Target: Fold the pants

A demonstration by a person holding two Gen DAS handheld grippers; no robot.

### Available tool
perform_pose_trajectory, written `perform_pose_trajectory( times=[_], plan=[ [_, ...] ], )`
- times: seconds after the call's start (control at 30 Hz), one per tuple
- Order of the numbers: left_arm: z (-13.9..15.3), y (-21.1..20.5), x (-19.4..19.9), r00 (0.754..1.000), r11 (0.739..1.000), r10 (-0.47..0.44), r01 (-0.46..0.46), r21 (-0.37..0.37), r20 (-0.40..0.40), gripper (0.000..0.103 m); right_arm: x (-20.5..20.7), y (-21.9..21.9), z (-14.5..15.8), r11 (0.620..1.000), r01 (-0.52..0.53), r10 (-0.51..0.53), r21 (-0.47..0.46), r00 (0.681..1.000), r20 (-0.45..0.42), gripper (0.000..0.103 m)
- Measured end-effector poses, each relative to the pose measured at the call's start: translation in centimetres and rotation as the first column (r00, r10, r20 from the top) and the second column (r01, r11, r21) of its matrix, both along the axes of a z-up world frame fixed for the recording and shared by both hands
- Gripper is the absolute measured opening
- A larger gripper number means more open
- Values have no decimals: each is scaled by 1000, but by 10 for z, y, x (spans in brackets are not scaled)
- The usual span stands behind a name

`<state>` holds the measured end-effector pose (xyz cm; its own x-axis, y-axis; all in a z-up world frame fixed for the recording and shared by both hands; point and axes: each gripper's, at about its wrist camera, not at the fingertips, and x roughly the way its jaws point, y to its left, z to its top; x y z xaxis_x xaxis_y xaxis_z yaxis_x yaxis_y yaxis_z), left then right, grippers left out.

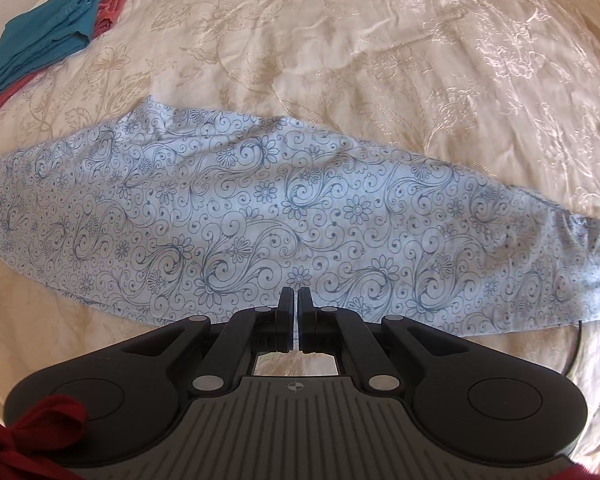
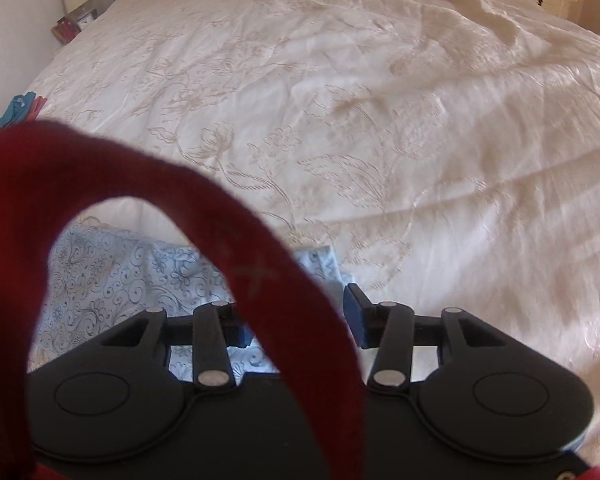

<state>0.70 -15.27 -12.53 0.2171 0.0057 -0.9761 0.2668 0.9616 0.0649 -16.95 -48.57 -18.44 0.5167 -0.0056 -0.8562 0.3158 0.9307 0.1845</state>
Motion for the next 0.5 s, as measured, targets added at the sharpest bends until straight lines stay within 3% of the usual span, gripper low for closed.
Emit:
perform_pose_trajectory(
  times=[0.1,0.27,0.43,0.5],
  plan=[
    [0,-7,-1,1000,1000,-12,12,0,2,3,-10,-14,-7,997,35,-34,63,999,-14,56],
    [-2,-15,-2,1000,1000,-19,19,8,-2,3,-6,-12,-23,987,-2,5,158,1000,-22,58],
    [-4,-23,-2,1000,1000,-22,22,8,-3,3,3,-21,-30,956,31,-21,291,999,-39,63],
    [-6,-28,0,1000,1000,-26,26,5,-1,3,1,-23,-30,953,50,-39,297,998,-43,54]
  ],
)
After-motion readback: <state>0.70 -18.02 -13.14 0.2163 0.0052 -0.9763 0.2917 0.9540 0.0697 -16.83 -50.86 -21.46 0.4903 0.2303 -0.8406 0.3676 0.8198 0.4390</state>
